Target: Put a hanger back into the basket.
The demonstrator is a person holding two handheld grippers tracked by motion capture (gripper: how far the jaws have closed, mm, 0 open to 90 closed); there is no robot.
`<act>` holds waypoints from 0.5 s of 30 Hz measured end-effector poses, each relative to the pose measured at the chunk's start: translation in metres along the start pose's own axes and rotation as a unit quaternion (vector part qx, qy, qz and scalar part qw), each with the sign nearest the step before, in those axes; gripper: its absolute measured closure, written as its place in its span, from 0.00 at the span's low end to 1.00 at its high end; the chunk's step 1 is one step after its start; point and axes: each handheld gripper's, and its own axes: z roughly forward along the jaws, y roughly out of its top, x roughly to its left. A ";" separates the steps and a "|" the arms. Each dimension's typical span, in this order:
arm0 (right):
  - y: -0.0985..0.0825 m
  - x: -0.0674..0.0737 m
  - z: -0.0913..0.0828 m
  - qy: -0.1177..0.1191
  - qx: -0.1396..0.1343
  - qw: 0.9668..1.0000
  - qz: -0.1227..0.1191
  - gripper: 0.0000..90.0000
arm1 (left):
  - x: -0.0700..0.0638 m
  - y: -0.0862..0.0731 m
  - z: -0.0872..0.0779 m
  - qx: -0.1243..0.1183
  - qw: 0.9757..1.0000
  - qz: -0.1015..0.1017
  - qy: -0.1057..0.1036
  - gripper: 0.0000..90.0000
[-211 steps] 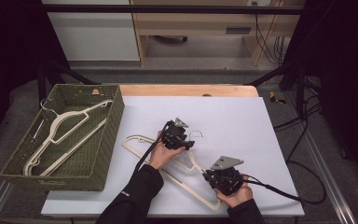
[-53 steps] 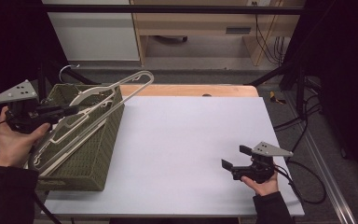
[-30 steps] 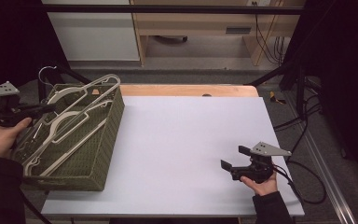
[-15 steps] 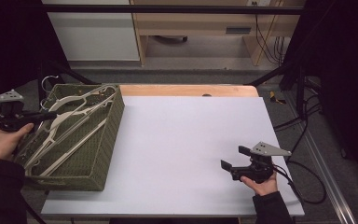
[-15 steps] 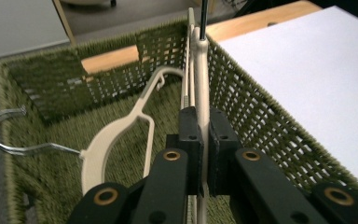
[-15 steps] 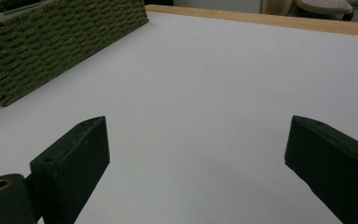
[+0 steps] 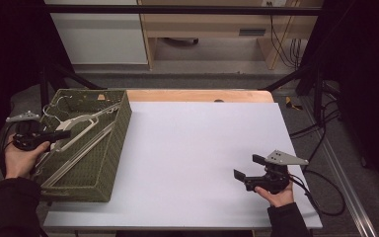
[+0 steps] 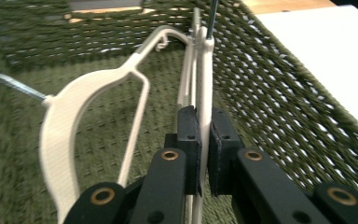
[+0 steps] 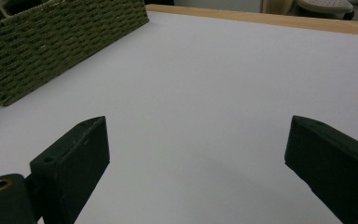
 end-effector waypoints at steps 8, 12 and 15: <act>0.000 0.000 0.000 -0.002 -0.003 1.000 0.005 0.08 | 0.004 -0.006 -0.005 0.012 0.995 -0.038 0.095 0.77; 0.000 0.000 0.000 -0.003 -0.002 1.000 0.003 0.08 | 0.004 -0.011 -0.009 0.020 0.992 -0.049 0.119 0.65; 0.000 0.001 0.000 -0.003 -0.002 1.000 0.004 0.08 | 0.001 -0.014 -0.014 0.016 0.990 -0.044 0.132 0.59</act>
